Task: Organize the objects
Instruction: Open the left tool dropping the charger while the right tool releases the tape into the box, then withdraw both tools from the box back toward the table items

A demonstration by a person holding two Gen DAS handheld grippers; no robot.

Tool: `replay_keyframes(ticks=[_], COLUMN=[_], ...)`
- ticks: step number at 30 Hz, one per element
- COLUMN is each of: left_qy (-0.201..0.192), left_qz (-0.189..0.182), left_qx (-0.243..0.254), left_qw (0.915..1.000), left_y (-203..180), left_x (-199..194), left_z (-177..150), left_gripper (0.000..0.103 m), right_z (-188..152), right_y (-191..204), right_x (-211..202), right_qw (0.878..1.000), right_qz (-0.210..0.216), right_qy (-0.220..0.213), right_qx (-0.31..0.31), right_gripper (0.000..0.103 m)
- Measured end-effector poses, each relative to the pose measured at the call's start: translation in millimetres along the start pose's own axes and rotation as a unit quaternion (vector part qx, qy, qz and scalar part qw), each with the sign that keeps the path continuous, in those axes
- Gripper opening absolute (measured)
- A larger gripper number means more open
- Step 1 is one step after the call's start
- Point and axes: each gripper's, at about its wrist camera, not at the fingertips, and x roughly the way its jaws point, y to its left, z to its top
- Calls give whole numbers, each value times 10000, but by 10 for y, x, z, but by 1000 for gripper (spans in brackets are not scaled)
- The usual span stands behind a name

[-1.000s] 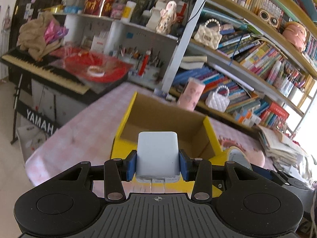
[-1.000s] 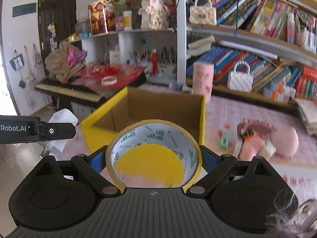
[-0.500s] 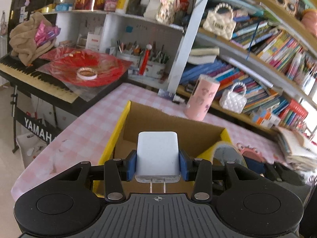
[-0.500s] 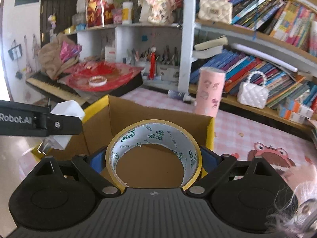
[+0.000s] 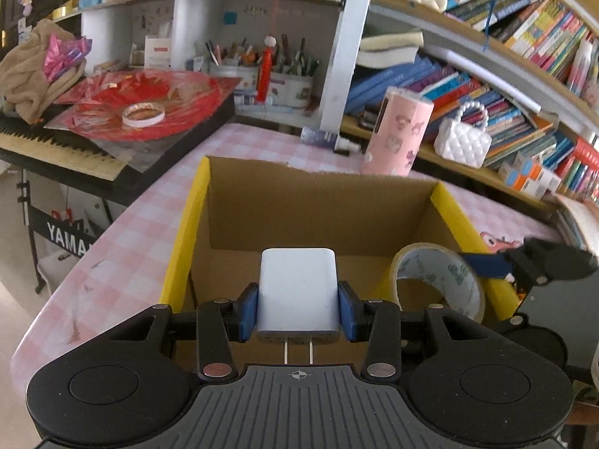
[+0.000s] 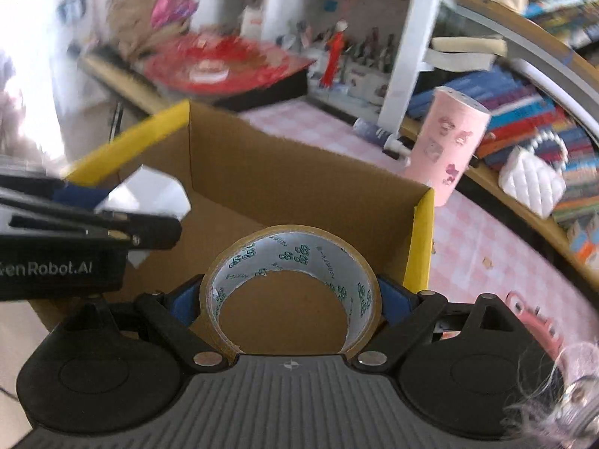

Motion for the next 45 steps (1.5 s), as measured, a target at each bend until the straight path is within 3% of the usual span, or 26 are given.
replay_keyframes(ticks=[4,8,19,24,26,28,36,45], left_qy=[170,360,404,-4,-258,-558,-1383,-1314], left_qz=[57,121,154,55,147,201,216,310], left_qx=[93,158,19,107,165,186,-162,-520], left_qw=[9998,9992,9991,9999,9994,9981,9900,9895], left_y=[-46,-69,-55,-70,-99,-106,55,246], left_x=[123,227,226,46,-93,-255,-916,-1229], left_z=[-4,-42,-47,-5,10,25,-9,-427], left_gripper=[41,41,45,57,75,79,92,94], right_z=[25,18,13,17,24,44,16,-439], right_y=[47,37,45,6,-2,-12,-46,35], right_x=[109,130,136,87,26,-90,-789,-1292], right_qw=[9980,9973,9973,9988,9990,9988,9916,9807], right_qz=[-44,29,15,-1,-73,-154,-502,-985], right_qy=[324,433,427,175,-3,-259,-1193,-1325], right_qx=[-535,-589,-597,-449,-436,-376,59,1051], right_gripper=[93,93,94,101,101,101,100,101])
